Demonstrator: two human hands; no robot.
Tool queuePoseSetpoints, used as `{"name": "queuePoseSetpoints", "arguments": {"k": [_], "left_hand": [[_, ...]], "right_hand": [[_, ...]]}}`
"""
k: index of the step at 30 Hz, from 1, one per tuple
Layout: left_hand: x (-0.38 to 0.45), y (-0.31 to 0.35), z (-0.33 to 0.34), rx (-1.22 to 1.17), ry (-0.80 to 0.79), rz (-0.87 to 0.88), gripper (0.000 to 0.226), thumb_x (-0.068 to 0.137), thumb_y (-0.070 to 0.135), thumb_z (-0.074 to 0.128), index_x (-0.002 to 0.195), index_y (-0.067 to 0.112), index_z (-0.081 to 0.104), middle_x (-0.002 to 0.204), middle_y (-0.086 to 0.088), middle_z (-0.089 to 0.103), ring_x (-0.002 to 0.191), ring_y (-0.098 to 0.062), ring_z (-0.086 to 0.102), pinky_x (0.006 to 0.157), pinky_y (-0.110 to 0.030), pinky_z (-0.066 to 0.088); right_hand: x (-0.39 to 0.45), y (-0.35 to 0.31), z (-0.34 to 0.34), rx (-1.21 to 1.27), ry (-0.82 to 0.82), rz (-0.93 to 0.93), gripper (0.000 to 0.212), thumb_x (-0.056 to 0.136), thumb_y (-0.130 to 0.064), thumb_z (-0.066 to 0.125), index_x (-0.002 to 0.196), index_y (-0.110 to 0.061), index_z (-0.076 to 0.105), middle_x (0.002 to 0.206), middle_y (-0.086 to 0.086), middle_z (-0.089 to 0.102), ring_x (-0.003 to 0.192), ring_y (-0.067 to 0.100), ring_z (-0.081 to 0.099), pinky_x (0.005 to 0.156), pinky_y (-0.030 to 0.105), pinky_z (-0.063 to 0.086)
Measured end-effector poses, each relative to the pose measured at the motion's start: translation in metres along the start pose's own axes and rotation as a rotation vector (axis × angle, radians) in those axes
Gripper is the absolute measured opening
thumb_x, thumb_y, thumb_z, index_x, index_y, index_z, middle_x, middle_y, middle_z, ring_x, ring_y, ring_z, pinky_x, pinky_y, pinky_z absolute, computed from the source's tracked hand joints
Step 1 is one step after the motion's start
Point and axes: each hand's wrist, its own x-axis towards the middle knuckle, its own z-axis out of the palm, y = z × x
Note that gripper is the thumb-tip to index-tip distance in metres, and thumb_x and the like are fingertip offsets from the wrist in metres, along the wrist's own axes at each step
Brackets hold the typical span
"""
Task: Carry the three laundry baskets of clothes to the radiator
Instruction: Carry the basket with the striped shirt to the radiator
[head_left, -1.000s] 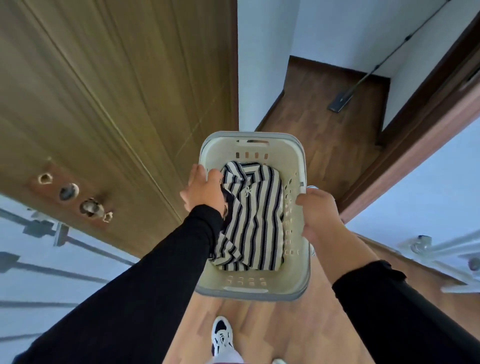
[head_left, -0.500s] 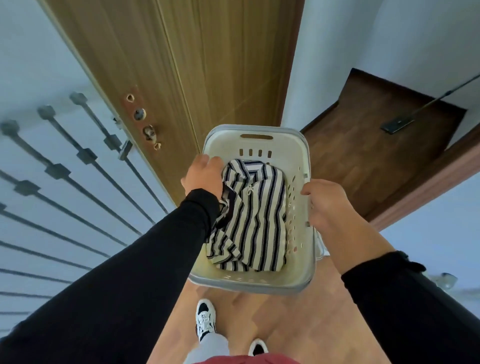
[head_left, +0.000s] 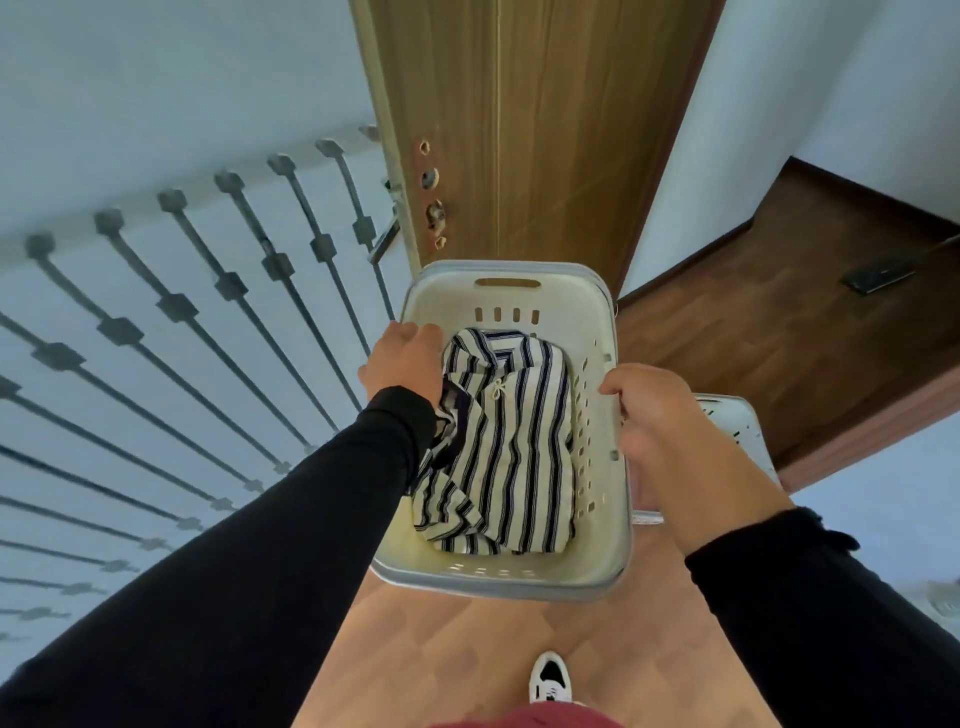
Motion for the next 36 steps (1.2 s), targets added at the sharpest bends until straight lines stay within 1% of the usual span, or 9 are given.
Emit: {"name": "queuePoseSetpoints", "arguments": {"k": [2,6,11,14,19,23,29,33,36], "left_hand": [[-0.006,-0.011,-0.029,0.001,0.02,-0.027,0.029,0.065,0.037,0.041,0.078,0.017,0.057,0.069,-0.002,0.055,0.104,-0.045,0.057,0.093,-0.058,0.047],[-0.016,-0.035,-0.089,-0.046,0.077,-0.069,0.051,0.064,0.037,0.042,0.103,0.011,0.063,0.108,-0.016,0.068,0.115,-0.045,0.055,0.095,-0.057,0.048],[-0.029,-0.068,-0.166,0.001,0.128,-0.116,0.059,0.065,0.038,0.04,0.114,0.014,0.063,0.109,-0.01,0.069,0.117,-0.04,0.055,0.092,-0.053,0.05],[-0.033,-0.088,-0.205,-0.017,0.185,-0.164,0.064,0.064,0.04,0.039,0.119,0.015,0.061,0.116,-0.009,0.068,0.119,-0.038,0.054,0.094,-0.052,0.049],[-0.037,-0.113,-0.258,-0.04,0.286,-0.229,0.05,0.063,0.035,0.04,0.1,0.013,0.064,0.095,-0.01,0.068,0.114,-0.041,0.055,0.084,-0.044,0.049],[-0.038,-0.128,-0.291,-0.047,0.387,-0.259,0.057,0.064,0.032,0.04,0.11,0.01,0.063,0.108,-0.016,0.068,0.117,-0.043,0.054,0.083,-0.047,0.049],[-0.054,-0.139,-0.333,-0.035,0.524,-0.278,0.063,0.067,0.034,0.038,0.119,0.009,0.062,0.118,-0.011,0.066,0.118,-0.04,0.053,0.09,-0.045,0.047],[-0.074,-0.149,-0.362,-0.024,0.628,-0.291,0.033,0.07,0.027,0.04,0.087,0.007,0.06,0.084,-0.006,0.057,0.102,-0.039,0.056,0.087,-0.044,0.044],[-0.095,-0.15,-0.378,-0.033,0.699,-0.305,0.02,0.068,0.024,0.041,0.076,0.01,0.055,0.077,-0.005,0.052,0.085,-0.033,0.052,0.082,-0.046,0.044]], "right_hand": [[-0.02,0.014,0.017,-0.008,-0.009,-0.006,0.04,0.087,0.01,0.056,0.125,0.004,0.064,0.138,0.031,0.057,0.13,0.045,0.053,0.108,0.067,0.042],[-0.061,0.041,0.056,-0.009,-0.038,-0.003,0.036,0.085,0.012,0.056,0.117,-0.001,0.064,0.139,0.029,0.057,0.132,0.045,0.052,0.11,0.066,0.041],[-0.104,0.078,0.104,-0.027,-0.121,0.01,0.021,0.085,0.012,0.056,0.094,-0.006,0.061,0.13,0.024,0.055,0.12,0.035,0.051,0.112,0.064,0.039],[-0.121,0.093,0.135,-0.079,-0.149,0.038,0.033,0.084,0.009,0.056,0.115,0.001,0.065,0.136,0.028,0.057,0.128,0.046,0.054,0.109,0.066,0.041],[-0.146,0.108,0.183,-0.22,-0.238,0.062,0.052,0.086,0.006,0.057,0.138,0.001,0.056,0.14,0.027,0.055,0.128,0.05,0.053,0.108,0.067,0.041],[-0.161,0.109,0.213,-0.351,-0.334,0.027,0.029,0.089,0.003,0.059,0.117,0.002,0.064,0.11,0.02,0.063,0.101,0.034,0.064,0.105,0.058,0.049],[-0.183,0.108,0.249,-0.421,-0.474,0.003,0.04,0.088,0.007,0.055,0.127,0.003,0.064,0.112,0.02,0.056,0.112,0.038,0.056,0.105,0.061,0.047],[-0.201,0.113,0.269,-0.481,-0.575,-0.024,0.037,0.089,0.007,0.053,0.124,0.003,0.064,0.108,0.017,0.053,0.102,0.033,0.052,0.106,0.058,0.046],[-0.214,0.119,0.28,-0.531,-0.64,-0.024,0.036,0.088,0.006,0.054,0.122,0.0,0.064,0.11,0.017,0.053,0.105,0.034,0.053,0.107,0.057,0.046]]}}
